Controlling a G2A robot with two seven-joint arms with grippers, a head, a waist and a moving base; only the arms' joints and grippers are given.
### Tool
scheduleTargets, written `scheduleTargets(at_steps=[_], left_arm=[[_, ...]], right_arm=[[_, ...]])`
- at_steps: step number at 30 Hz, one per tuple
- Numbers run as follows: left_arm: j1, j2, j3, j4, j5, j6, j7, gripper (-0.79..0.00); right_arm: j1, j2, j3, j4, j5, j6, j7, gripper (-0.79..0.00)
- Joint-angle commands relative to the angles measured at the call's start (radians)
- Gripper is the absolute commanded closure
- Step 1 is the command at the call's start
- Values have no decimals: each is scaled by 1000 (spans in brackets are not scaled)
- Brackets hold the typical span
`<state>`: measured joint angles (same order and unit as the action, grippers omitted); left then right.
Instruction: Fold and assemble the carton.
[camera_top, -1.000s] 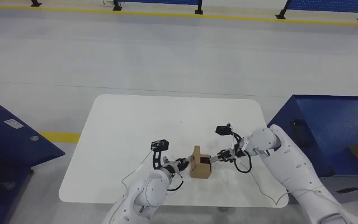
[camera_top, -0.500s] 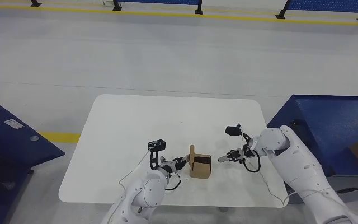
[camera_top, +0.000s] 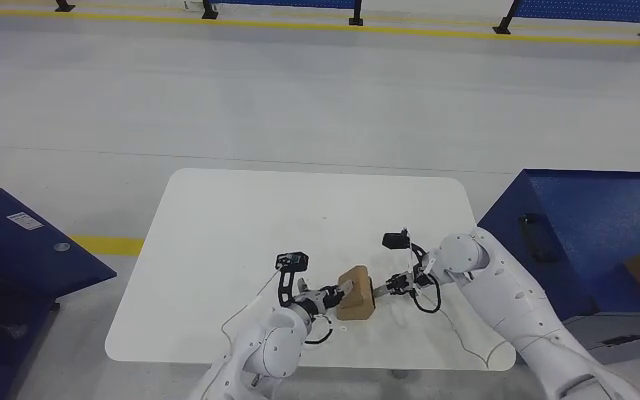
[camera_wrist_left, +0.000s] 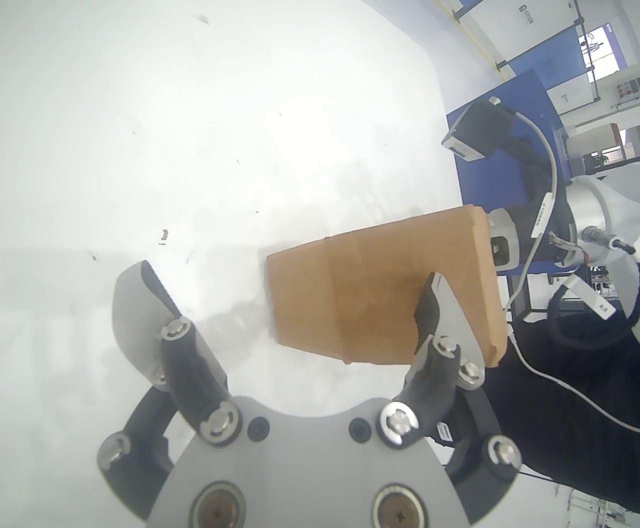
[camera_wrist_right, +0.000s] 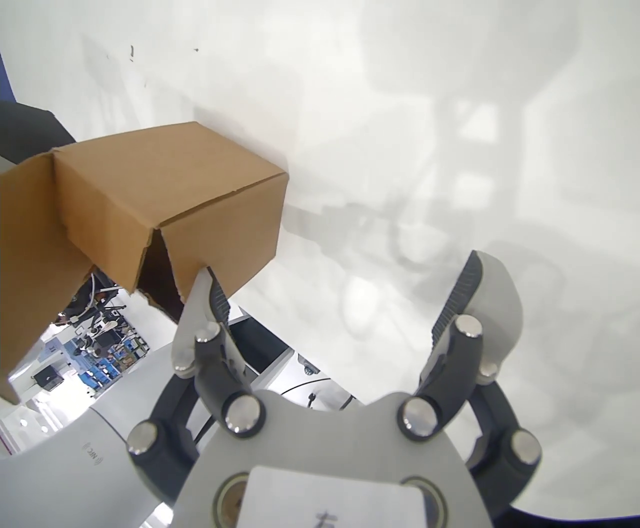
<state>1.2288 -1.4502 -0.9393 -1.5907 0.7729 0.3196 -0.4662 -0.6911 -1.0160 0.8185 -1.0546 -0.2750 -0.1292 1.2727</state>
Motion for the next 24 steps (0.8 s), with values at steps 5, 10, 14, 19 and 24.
scheduleTargets(at_steps=[5,10,14,19,24], left_arm=[[-26,-9,19,45,-1,14,-5,-785],[-39,-14,28,68,-2,22,-9,-785],[-41,-16,29,72,-6,23,-9,-785],[-38,-17,24,71,-3,26,-9,-785],[-34,-17,21,70,-1,26,-12,-785]], right_arm=[[8,-2,6,16,13,-16,2,-785],[10,8,56,39,68,-41,-5,-785],[4,19,114,60,170,-71,13,-785],[-10,22,129,53,215,-92,28,-785],[-17,18,114,37,203,-81,15,-785]])
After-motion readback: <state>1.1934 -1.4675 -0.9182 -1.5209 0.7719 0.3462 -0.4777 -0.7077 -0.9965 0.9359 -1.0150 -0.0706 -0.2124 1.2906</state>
